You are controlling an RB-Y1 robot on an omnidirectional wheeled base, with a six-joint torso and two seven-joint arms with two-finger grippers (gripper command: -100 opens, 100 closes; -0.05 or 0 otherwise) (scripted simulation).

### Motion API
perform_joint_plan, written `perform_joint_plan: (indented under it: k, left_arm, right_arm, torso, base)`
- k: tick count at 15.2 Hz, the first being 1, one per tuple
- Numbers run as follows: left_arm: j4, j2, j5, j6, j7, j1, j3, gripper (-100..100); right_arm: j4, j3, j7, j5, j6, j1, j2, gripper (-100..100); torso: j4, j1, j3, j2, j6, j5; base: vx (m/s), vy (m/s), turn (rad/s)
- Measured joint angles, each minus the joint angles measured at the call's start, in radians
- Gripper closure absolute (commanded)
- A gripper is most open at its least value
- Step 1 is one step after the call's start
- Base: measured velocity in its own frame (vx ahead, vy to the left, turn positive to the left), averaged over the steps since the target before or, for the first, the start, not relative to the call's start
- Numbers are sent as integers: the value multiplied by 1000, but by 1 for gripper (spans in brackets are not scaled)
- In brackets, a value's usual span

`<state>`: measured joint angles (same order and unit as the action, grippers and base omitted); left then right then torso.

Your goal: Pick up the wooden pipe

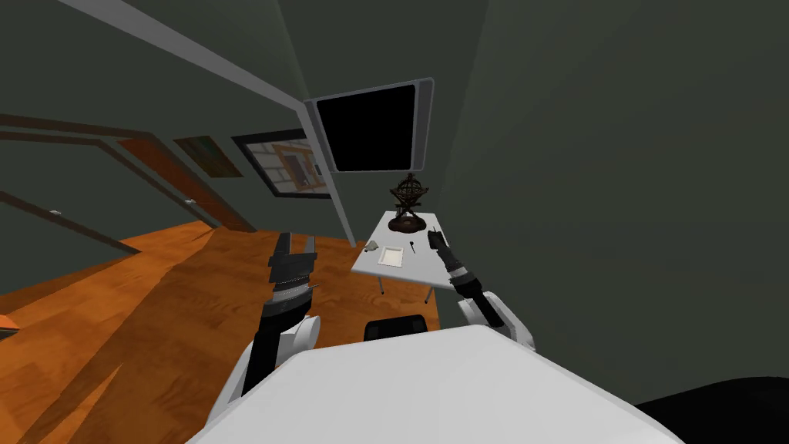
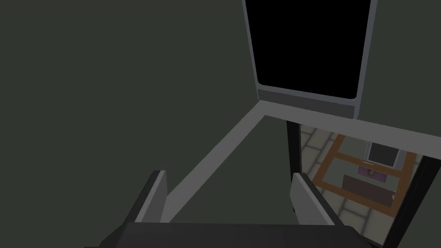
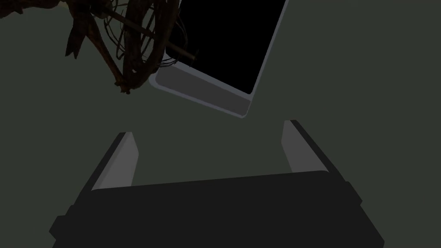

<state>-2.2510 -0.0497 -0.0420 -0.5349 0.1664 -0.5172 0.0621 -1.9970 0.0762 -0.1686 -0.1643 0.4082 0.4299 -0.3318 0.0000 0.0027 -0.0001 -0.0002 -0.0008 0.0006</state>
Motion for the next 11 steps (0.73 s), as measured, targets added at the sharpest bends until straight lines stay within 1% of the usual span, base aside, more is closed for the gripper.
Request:
perform_joint_plan:
  k: [3,4,5,7,9,11]
  left_arm:
    - [0,0,0,0,0,0,0,0]
    - [0,0,0,0,0,0,0,0]
    - [0,0,0,0,0,0,0,0]
    - [0,0,0,0,0,0,0,0]
    - [0,0,0,0,0,0,0,0]
    - [0,0,0,0,0,0,0,0]
  right_arm:
    - [56,14,-3,-13,-20,-17,-44,-100]
    - [87,19,-4,-18,-24,-32,-61,-100]
    - [108,26,-4,-24,-38,-41,-85,-100]
    - [160,36,-8,-35,-45,-46,-121,-100]
    - [187,44,-9,-44,-61,-46,-157,-100]
    - [226,54,-11,-54,-74,-56,-186,-100]
  torso:
    - [0,0,0,0,0,0]
    - [0,0,0,0,0,0]
    - [0,0,0,0,0,0]
    - [0,0,0,0,0,0]
    - [0,0,0,1,0,0]
    - [0,-1,0,0,0,0]
  base:
    - [-1,37,194]
    - [-6,49,357]
    - [-4,43,252]
    - [0,39,199]
    - [-2,32,222]
    - [-1,30,176]
